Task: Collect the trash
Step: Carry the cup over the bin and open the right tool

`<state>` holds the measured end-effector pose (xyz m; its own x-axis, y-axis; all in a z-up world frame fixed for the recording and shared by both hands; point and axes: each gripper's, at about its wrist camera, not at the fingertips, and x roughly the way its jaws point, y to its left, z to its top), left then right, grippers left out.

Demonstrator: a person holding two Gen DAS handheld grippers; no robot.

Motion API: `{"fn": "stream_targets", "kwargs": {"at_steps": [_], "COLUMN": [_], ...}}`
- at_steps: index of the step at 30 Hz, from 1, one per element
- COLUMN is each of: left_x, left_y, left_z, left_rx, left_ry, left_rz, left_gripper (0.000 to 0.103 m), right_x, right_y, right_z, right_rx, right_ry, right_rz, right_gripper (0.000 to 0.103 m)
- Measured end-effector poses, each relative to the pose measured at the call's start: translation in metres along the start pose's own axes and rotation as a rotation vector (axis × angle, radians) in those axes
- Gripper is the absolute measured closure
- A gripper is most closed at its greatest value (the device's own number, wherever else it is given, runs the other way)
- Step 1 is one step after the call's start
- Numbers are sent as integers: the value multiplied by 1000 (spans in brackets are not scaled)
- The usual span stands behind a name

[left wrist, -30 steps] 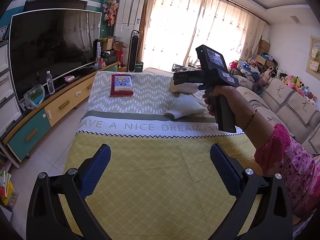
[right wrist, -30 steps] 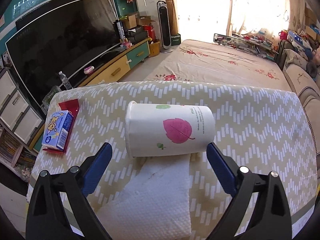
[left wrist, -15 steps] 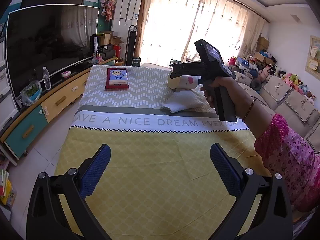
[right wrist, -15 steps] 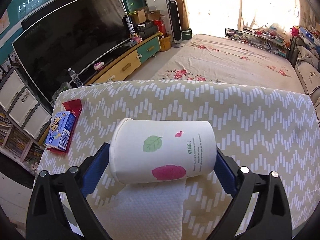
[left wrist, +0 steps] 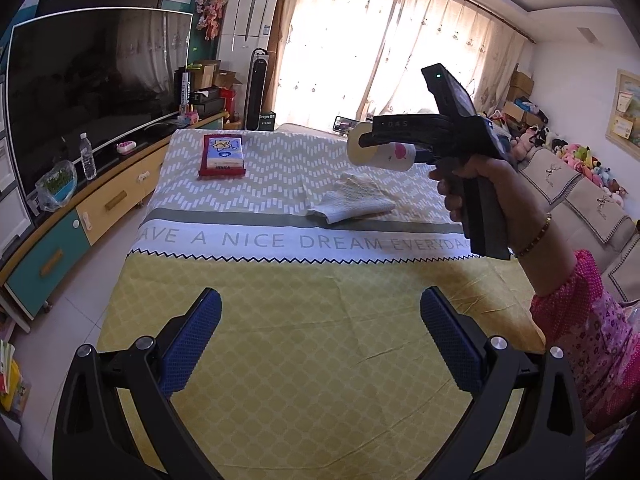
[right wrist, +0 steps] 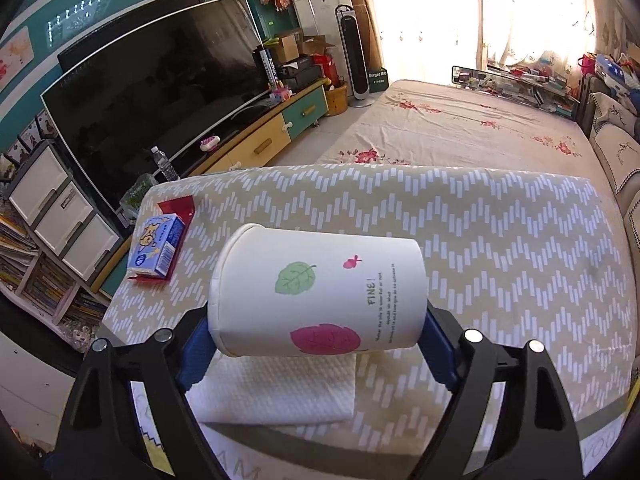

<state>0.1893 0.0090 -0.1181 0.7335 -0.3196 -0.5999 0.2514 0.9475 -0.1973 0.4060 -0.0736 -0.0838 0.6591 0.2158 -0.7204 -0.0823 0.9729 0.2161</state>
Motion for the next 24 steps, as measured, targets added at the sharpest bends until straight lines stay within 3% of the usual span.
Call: {"fn": "stream_targets", "kwargs": {"at_steps": [6, 11, 18, 24], "left_x": [-6, -9, -6, 5], "left_y": [-17, -35, -63, -87], "left_z": [-1, 1, 3, 5], "left_rx": [33, 61, 80, 56], "left_ry": [-10, -19, -11, 10], "left_rz": [-16, -28, -50, -86], "left_gripper": [5, 5, 5, 5], "right_x": [-70, -127, -197, -232], "right_y": [-13, -46, -140, -241], "right_z": [-30, -66, -124, -183], "right_rx": [15, 56, 202, 381], "right_ry": [-87, -151, -217, -208], "right_rz": [-3, -74, -266, -419], "right_gripper": [22, 22, 22, 22]}}
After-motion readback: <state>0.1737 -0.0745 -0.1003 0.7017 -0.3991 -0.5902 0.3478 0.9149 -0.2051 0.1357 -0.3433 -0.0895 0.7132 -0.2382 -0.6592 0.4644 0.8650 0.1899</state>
